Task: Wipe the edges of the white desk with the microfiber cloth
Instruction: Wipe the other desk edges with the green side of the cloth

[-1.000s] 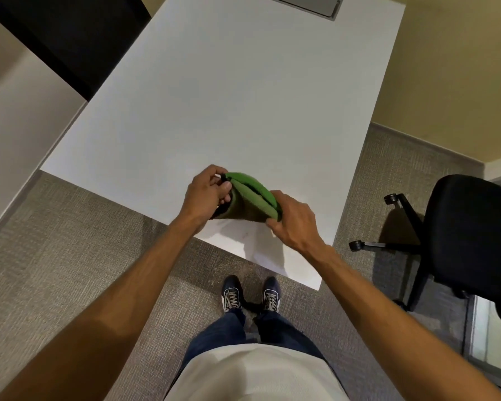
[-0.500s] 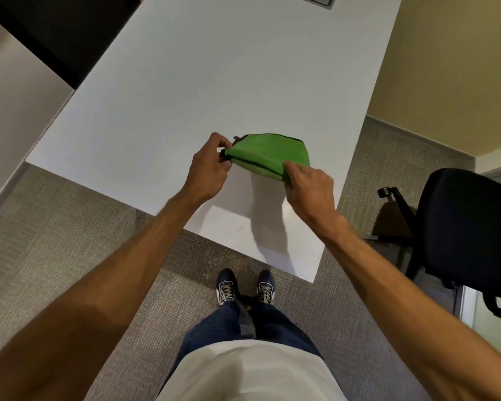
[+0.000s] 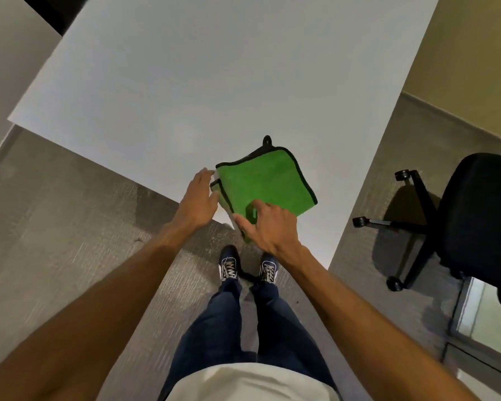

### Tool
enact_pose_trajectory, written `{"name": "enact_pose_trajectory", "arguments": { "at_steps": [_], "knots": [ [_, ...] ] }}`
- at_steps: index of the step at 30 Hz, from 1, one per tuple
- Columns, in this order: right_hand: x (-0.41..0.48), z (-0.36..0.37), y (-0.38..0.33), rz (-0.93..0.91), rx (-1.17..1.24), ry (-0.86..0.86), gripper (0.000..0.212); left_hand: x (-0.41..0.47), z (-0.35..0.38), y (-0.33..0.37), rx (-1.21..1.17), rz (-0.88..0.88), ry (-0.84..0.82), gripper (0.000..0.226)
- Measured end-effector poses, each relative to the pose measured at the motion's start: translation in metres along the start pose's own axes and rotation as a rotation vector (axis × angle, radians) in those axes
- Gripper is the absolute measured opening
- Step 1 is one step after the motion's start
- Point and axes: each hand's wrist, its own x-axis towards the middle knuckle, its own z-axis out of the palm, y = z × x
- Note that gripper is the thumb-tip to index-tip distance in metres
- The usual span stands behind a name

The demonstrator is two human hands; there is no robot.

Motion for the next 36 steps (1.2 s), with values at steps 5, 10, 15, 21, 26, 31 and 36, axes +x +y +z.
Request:
{"name": "enact_pose_trajectory", "arguments": {
  "at_steps": [5,10,15,21,26,31,36],
  "knots": [
    [0.024,0.01,0.022,-0.039,-0.092,0.081,0.072,0.02,0.0,-0.022,0.218,0.12,0.042,0.055],
    [0.036,0.057,0.038,-0.157,-0.296,0.026,0.091,0.05,0.01,-0.041,0.458,0.233,0.085,0.059],
    [0.049,0.081,0.043,-0.154,-0.373,0.188,0.07,0.067,0.025,-0.06,0.361,0.34,0.203,0.053],
    [0.081,0.079,0.036,-0.169,-0.422,0.26,0.058,0.069,0.031,-0.068,0.203,0.356,0.316,0.049],
    [0.143,0.056,0.022,-0.099,-0.373,0.26,0.055,0.074,0.026,-0.073,0.319,0.288,0.386,0.051],
    [0.14,0.05,0.024,-0.119,-0.433,0.309,0.055,0.076,0.022,-0.072,0.428,0.205,0.359,0.055],
    [0.117,0.053,0.025,-0.185,-0.476,0.334,0.052,0.076,0.024,-0.067,0.553,0.145,0.335,0.055]
  ]
}}
